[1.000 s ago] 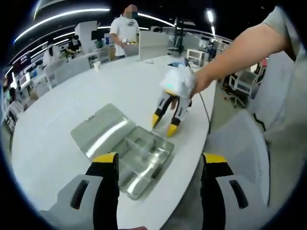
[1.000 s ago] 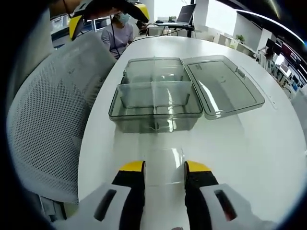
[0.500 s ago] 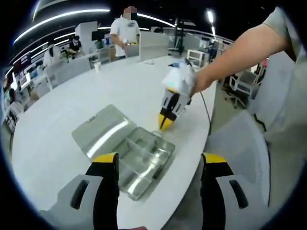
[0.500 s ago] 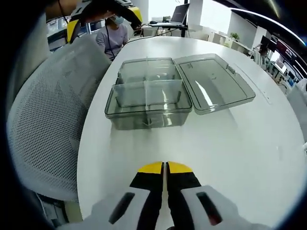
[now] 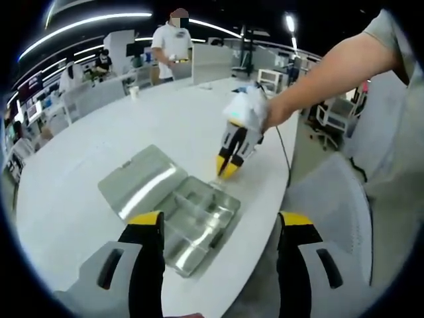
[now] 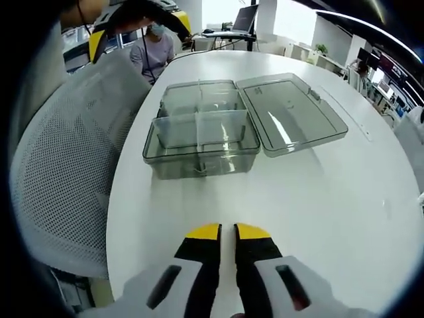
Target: Insert the divider into the dual guide fixture by aligning both edges with the guide slots and pushing it downward to the bottom, including one-sided entry, uneven engagement, binding, and posture correction.
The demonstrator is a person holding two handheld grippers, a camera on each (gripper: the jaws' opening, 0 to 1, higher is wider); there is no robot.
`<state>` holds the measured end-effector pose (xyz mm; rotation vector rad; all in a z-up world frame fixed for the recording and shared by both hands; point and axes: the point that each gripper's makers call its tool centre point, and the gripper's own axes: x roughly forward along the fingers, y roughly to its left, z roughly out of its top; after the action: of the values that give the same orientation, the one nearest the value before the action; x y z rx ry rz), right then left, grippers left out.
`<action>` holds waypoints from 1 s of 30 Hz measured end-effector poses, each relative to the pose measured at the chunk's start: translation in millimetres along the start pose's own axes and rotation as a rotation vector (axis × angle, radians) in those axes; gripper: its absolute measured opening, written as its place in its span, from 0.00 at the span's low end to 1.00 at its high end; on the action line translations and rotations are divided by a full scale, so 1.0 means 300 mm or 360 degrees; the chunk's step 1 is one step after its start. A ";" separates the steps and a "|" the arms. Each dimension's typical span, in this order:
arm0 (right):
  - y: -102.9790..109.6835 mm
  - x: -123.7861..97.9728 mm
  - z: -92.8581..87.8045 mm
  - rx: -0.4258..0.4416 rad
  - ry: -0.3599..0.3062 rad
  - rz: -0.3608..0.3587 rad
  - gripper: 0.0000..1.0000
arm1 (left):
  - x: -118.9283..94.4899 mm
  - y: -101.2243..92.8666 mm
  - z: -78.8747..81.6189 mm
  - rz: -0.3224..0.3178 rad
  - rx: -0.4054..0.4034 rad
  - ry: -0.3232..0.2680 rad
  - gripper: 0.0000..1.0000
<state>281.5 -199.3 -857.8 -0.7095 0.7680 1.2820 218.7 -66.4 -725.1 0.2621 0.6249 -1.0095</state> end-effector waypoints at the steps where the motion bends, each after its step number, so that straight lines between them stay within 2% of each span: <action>1: 0.001 -0.001 0.001 0.0002 -0.0003 0.0002 0.03 | 0.000 -0.001 0.000 0.0000 0.0000 -0.0001 0.68; 10: -0.015 -0.027 -0.014 -0.0030 0.0017 0.0004 0.05 | 0.007 -0.006 0.008 -0.0002 0.0000 -0.0006 0.68; 20: -0.055 -0.093 -0.008 -0.0070 0.0012 -0.0004 0.08 | 0.020 -0.023 0.024 0.0010 -0.0004 -0.0018 0.68; 30: -0.132 -0.145 0.005 -0.0105 0.0006 -0.0014 0.12 | 0.043 -0.028 0.049 0.0022 -0.0008 -0.0027 0.68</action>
<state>315.7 -228.2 -819.4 -0.7677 0.7273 1.3032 221.7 -86.9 -720.4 0.2527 0.6093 -0.9957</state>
